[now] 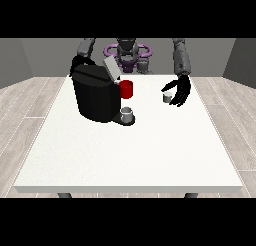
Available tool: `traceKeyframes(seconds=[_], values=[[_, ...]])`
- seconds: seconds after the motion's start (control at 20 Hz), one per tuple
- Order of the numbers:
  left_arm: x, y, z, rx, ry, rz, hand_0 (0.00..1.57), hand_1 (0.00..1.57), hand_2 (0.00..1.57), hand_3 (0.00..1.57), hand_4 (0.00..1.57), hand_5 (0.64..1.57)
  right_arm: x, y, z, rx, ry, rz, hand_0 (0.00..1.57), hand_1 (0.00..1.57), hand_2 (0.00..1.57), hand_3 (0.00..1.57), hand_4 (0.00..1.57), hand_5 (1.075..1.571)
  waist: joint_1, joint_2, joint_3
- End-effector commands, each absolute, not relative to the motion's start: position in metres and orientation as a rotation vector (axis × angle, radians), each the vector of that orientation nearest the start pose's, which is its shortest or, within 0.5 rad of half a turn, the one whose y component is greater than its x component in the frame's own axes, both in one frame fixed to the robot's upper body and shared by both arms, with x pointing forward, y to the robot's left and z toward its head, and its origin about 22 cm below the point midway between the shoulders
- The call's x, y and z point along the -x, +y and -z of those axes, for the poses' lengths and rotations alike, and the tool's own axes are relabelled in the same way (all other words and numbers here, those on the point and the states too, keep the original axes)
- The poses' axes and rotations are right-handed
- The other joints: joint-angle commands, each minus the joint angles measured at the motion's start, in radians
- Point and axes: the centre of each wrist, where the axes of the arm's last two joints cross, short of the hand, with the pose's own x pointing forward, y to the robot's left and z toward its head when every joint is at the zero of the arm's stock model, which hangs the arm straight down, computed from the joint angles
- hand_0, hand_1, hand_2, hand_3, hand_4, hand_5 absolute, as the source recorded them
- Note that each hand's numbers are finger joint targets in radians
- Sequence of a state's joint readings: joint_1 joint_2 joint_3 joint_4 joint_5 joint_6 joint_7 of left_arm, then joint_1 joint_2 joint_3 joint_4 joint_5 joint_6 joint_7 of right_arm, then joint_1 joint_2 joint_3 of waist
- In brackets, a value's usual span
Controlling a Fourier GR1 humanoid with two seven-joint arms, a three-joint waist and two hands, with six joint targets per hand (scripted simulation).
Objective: Insert the coffee pod into the coffee machine and close the lid
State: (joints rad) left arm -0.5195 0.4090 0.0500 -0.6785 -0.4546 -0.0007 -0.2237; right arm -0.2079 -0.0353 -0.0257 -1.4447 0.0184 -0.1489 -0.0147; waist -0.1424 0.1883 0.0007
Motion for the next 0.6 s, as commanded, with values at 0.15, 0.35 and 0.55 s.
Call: traceKeyframes(seconds=[0.15, 0.35, 0.55], values=[[-0.364, 0.337, 0.007, -0.649, -1.351, 0.679, 0.69, 0.69, 0.85, 0.65, 0.29, 1.571, -0.295, -0.218, -0.023, 0.116, -1.641, 0.009, 0.00, 0.00, 0.00, 0.00, 0.52, 1.571, -0.010, 0.000, -0.0011], [-0.354, 0.332, 0.024, -0.664, -1.318, 0.764, 0.84, 0.84, 0.97, 0.75, 0.38, 1.571, -0.291, -0.226, -0.007, 0.131, -1.614, 0.069, 0.00, 0.00, 0.00, 0.00, 0.52, 1.571, 0.015, -0.035, -0.0008], [-0.352, 0.339, 0.028, -0.759, -1.315, 0.786, 0.93, 0.93, 1.04, 0.82, 0.28, 1.571, -0.278, -0.221, 0.005, 0.096, -1.643, 0.038, 0.00, 0.00, 0.00, 0.00, 0.49, 1.571, -0.023, -0.005, -0.0008]])
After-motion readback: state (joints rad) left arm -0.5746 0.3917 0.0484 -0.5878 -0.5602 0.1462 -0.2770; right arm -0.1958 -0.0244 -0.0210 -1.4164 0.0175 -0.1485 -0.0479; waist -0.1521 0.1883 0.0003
